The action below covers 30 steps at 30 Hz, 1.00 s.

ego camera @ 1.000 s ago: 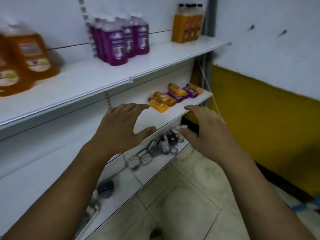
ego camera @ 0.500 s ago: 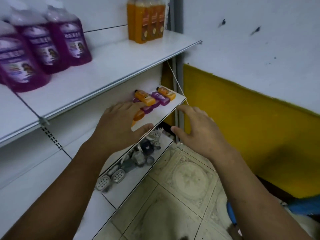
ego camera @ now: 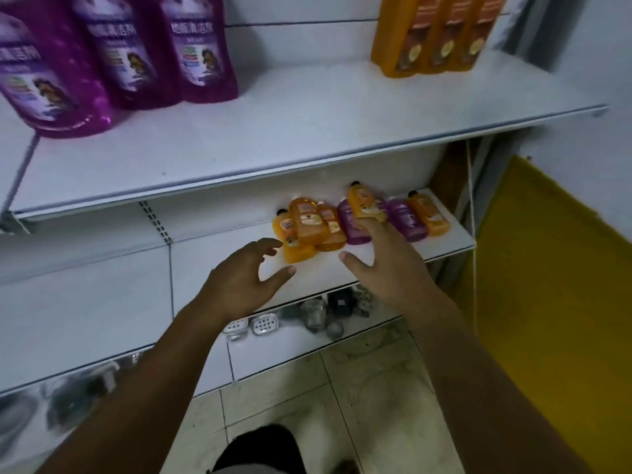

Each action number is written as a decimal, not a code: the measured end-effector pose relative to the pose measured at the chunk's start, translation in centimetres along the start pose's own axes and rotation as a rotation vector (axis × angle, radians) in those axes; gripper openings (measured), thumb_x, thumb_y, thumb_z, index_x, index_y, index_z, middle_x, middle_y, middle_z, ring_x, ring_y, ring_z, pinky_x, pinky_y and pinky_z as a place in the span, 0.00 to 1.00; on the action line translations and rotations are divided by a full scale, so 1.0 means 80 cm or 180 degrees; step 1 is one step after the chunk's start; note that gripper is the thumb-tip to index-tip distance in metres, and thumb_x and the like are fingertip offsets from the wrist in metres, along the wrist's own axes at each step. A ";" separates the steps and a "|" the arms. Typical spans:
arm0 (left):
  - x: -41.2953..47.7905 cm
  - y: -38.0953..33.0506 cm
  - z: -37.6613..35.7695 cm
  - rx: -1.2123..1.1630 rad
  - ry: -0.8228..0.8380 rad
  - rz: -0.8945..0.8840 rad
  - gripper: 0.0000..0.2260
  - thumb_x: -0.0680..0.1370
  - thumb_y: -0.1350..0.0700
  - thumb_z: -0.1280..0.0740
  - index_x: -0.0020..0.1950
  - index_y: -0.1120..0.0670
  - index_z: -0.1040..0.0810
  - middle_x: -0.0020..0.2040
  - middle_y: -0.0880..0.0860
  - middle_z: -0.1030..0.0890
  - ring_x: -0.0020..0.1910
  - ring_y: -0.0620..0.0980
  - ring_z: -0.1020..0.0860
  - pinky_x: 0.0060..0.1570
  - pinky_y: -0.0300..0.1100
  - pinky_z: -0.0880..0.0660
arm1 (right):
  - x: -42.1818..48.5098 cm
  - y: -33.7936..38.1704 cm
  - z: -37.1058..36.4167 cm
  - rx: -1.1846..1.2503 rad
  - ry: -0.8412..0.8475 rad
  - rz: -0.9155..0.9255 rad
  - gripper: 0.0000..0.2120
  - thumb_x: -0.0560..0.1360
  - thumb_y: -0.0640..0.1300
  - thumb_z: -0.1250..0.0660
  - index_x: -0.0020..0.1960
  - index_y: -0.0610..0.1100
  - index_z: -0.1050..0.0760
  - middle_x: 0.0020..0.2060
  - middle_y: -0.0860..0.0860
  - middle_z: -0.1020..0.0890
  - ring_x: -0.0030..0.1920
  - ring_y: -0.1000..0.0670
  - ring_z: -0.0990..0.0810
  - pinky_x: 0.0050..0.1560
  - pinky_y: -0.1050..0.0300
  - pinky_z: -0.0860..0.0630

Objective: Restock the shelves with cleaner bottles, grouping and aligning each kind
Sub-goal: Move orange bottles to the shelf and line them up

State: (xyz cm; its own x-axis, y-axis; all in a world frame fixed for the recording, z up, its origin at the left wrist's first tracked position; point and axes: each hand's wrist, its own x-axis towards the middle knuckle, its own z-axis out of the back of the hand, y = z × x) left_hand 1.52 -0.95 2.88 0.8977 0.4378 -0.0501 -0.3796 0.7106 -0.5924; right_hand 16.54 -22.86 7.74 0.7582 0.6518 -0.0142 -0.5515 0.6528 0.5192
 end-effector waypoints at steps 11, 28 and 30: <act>0.068 0.069 -0.105 -0.1215 0.0056 0.1462 0.29 0.77 0.38 0.27 0.74 0.46 0.29 0.66 0.50 0.20 0.59 0.53 0.18 0.61 0.48 0.21 | 0.140 -0.060 -0.080 0.0997 0.0648 -0.0281 0.15 0.78 0.54 0.27 0.61 0.54 0.28 0.56 0.58 0.20 0.61 0.50 0.21 0.61 0.49 0.23; 0.218 0.089 -0.208 -0.3401 -0.0654 0.2769 0.22 0.83 0.45 0.32 0.67 0.62 0.23 0.58 0.61 0.20 0.52 0.57 0.20 0.47 0.47 0.18 | 0.267 -0.098 -0.203 0.1667 0.1316 -0.1120 0.29 0.76 0.67 0.31 0.69 0.51 0.29 0.59 0.48 0.18 0.52 0.47 0.15 0.40 0.54 0.18; 0.221 0.088 -0.214 -0.3379 -0.0672 0.2778 0.20 0.84 0.47 0.33 0.63 0.64 0.22 0.50 0.60 0.20 0.45 0.56 0.20 0.52 0.52 0.18 | 0.273 -0.098 -0.208 0.1582 0.1359 -0.1089 0.25 0.77 0.66 0.32 0.65 0.51 0.28 0.54 0.49 0.17 0.48 0.48 0.14 0.40 0.55 0.19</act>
State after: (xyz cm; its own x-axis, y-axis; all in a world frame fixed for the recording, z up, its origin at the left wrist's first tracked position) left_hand 18.56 2.38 -15.95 0.3744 0.6601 -0.6513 -0.3587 -0.5446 -0.7581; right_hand 31.64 -7.33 -10.86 0.6023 0.6027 -0.5235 -0.0090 0.6608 0.7505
